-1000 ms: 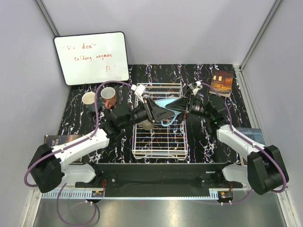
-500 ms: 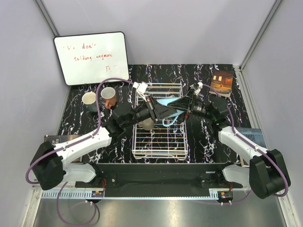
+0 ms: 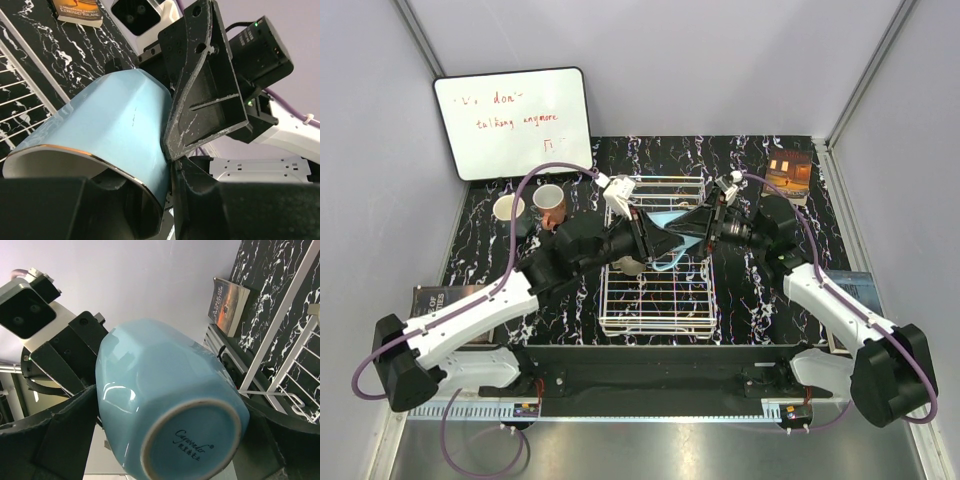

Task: Unload the cups from the dish rack

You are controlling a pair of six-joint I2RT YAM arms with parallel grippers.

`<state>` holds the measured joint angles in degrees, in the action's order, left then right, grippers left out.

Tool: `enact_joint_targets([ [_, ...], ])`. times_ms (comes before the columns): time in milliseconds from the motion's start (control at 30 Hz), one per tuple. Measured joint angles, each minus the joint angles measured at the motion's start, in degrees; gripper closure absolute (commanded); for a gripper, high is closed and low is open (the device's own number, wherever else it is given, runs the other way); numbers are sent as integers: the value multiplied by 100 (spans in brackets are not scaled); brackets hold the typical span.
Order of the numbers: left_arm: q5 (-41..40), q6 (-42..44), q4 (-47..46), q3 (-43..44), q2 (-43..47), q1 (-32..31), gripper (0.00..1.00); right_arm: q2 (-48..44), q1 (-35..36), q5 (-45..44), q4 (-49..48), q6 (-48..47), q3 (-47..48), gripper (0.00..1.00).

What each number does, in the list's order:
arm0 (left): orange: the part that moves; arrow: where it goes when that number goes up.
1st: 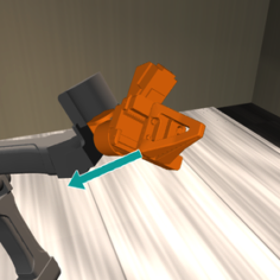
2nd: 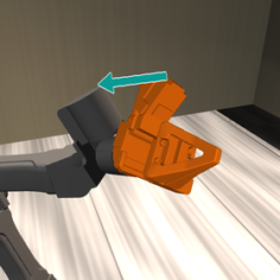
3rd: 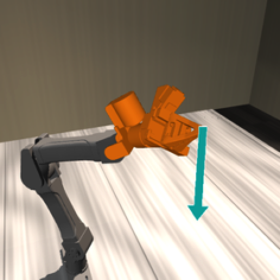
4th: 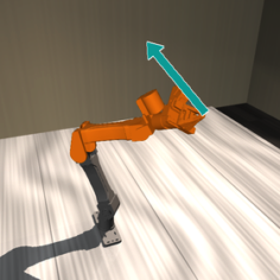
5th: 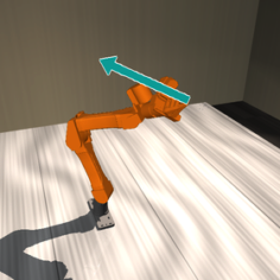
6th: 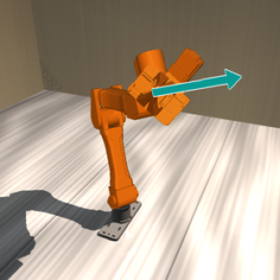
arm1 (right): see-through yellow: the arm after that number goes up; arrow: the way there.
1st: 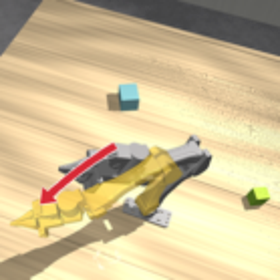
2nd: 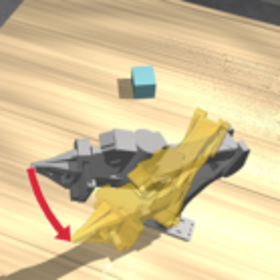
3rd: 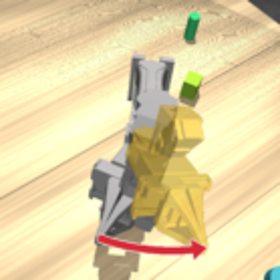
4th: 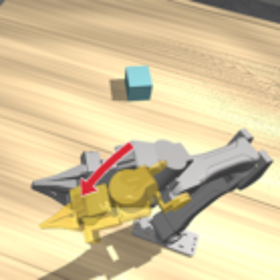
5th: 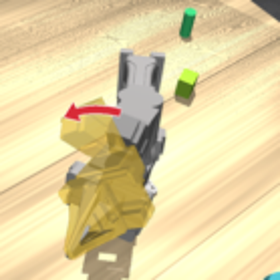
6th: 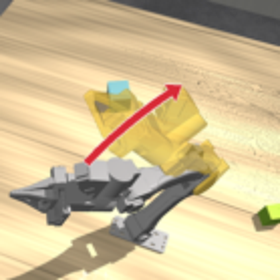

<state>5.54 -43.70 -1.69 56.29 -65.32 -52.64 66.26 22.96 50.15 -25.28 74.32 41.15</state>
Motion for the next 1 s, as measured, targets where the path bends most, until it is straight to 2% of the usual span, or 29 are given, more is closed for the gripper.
enact_joint_targets([
  [300, -367, 173, 385, -13, 317, -50, 100, -63, 103, -122, 702, -579, 321, 0],
  [567, -1561, 452, 1766, -61, 557, 160, 100, -295, -39, -632, 1215, -1130, 492, 0],
  [800, -2050, 737, 2754, 125, 509, 136, 100, -636, -48, -1434, 2264, -1910, 918, 0],
  [1000, -2308, 1027, 2949, 385, 483, 142, 100, -662, -50, -1781, 2813, -2262, 992, 0],
])
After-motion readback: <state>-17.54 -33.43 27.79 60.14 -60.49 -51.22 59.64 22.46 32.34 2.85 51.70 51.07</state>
